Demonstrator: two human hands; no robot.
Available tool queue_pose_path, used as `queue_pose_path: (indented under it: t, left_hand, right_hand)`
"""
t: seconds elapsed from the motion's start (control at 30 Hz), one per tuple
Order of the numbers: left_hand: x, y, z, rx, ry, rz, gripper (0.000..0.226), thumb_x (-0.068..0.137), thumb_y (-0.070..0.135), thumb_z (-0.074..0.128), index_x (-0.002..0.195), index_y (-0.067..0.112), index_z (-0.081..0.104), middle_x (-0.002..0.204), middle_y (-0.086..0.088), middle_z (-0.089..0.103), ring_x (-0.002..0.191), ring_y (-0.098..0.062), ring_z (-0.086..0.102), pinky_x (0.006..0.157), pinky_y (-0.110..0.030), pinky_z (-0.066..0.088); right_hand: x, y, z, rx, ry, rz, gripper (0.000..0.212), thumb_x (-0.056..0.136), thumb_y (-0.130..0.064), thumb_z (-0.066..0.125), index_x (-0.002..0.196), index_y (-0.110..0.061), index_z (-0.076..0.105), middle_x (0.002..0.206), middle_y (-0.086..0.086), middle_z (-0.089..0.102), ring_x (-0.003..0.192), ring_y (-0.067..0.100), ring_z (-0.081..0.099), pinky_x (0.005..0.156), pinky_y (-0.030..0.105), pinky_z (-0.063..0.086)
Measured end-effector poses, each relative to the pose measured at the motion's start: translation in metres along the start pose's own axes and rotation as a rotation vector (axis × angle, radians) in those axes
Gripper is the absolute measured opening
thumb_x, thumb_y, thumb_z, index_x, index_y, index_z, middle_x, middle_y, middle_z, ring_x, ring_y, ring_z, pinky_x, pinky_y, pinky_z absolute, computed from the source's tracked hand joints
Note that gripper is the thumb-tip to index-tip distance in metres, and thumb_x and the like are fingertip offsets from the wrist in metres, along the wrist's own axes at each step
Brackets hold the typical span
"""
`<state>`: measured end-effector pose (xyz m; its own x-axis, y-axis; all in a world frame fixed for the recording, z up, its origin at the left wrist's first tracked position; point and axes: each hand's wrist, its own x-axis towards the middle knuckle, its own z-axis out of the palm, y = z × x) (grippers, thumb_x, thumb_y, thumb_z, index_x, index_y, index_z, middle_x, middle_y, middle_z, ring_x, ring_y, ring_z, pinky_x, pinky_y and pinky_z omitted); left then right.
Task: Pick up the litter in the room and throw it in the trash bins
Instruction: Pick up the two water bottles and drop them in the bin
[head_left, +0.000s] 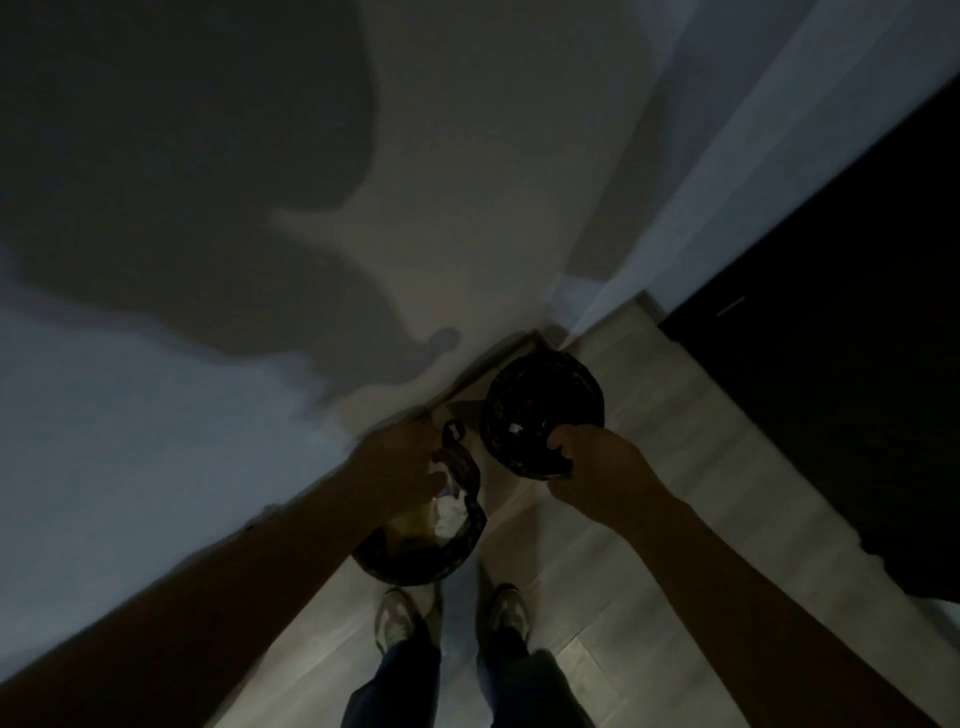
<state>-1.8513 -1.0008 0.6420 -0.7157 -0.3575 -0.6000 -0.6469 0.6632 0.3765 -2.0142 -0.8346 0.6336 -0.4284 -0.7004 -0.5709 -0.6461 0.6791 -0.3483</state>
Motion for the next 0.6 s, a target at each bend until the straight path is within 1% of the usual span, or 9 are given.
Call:
queue_pose_path:
  t: [0.07, 0.17, 0.23, 0.33, 0.43, 0.53, 0.6]
  left_hand:
    - [-0.032, 0.008, -0.017, -0.011, 0.039, 0.006, 0.057, 0.097, 0.031, 0.048, 0.148, 0.017, 0.026, 0.153, 0.001, 0.030, 0.139, -0.011, 0.030, 0.108, -0.016, 0.019]
    - [-0.080, 0.022, -0.035, -0.041, 0.074, -0.017, 0.052, 0.098, 0.028, 0.047, 0.146, 0.016, 0.031, 0.151, 0.001, 0.033, 0.136, -0.010, 0.034, 0.104, -0.012, 0.020]
    - [-0.107, 0.031, -0.043, -0.083, 0.071, -0.064, 0.048, 0.097, 0.025, 0.050, 0.142, 0.013, 0.039, 0.146, -0.004, 0.041, 0.133, -0.016, 0.040, 0.104, -0.016, 0.027]
    - [-0.144, 0.040, -0.053, -0.131, 0.102, -0.138, 0.048, 0.095, 0.029, 0.052, 0.140, 0.018, 0.041, 0.142, -0.004, 0.045, 0.129, -0.017, 0.043, 0.103, -0.021, 0.032]
    - [-0.178, 0.050, -0.057, -0.165, 0.185, -0.223, 0.046, 0.092, 0.034, 0.056, 0.134, 0.019, 0.047, 0.130, -0.003, 0.052, 0.119, -0.017, 0.050, 0.100, -0.026, 0.042]
    - [-0.207, 0.066, -0.055, -0.211, 0.318, -0.296, 0.042, 0.089, 0.034, 0.060, 0.128, 0.022, 0.050, 0.123, 0.000, 0.056, 0.109, -0.015, 0.055, 0.092, -0.025, 0.046]
    - [-0.223, 0.076, -0.053, -0.255, 0.380, -0.338, 0.043, 0.087, 0.035, 0.063, 0.127, 0.025, 0.051, 0.122, 0.003, 0.057, 0.106, -0.013, 0.056, 0.089, -0.023, 0.046]
  right_hand:
    - [-0.022, -0.019, -0.020, -0.003, 0.026, -0.040, 0.049, 0.088, -0.023, 0.065, 0.133, -0.010, 0.049, 0.126, 0.011, 0.056, 0.118, 0.025, 0.053, 0.096, 0.030, 0.045]
    - [-0.054, -0.044, -0.048, -0.032, -0.016, -0.111, 0.054, 0.088, -0.024, 0.065, 0.136, -0.011, 0.046, 0.130, 0.010, 0.054, 0.120, 0.023, 0.050, 0.097, 0.027, 0.042]
    - [-0.072, -0.058, -0.066, -0.062, -0.031, -0.165, 0.055, 0.088, -0.023, 0.064, 0.138, -0.013, 0.044, 0.133, 0.008, 0.052, 0.122, 0.022, 0.049, 0.095, 0.025, 0.040]
    - [-0.094, -0.075, -0.092, -0.083, -0.050, -0.252, 0.053, 0.089, -0.022, 0.061, 0.139, -0.015, 0.044, 0.135, 0.005, 0.051, 0.122, 0.021, 0.048, 0.093, 0.022, 0.039]
    - [-0.110, -0.087, -0.116, -0.128, -0.032, -0.370, 0.040, 0.088, -0.025, 0.062, 0.126, -0.014, 0.055, 0.124, 0.006, 0.058, 0.111, 0.020, 0.053, 0.085, 0.022, 0.040]
    - [-0.121, -0.095, -0.139, -0.210, -0.003, -0.499, 0.044, 0.084, -0.028, 0.065, 0.124, -0.015, 0.054, 0.123, 0.001, 0.055, 0.113, 0.018, 0.052, 0.080, 0.021, 0.037]
    - [-0.127, -0.104, -0.152, -0.249, -0.002, -0.579, 0.048, 0.083, -0.031, 0.066, 0.128, -0.021, 0.051, 0.121, -0.003, 0.054, 0.115, 0.016, 0.051, 0.076, 0.018, 0.032]
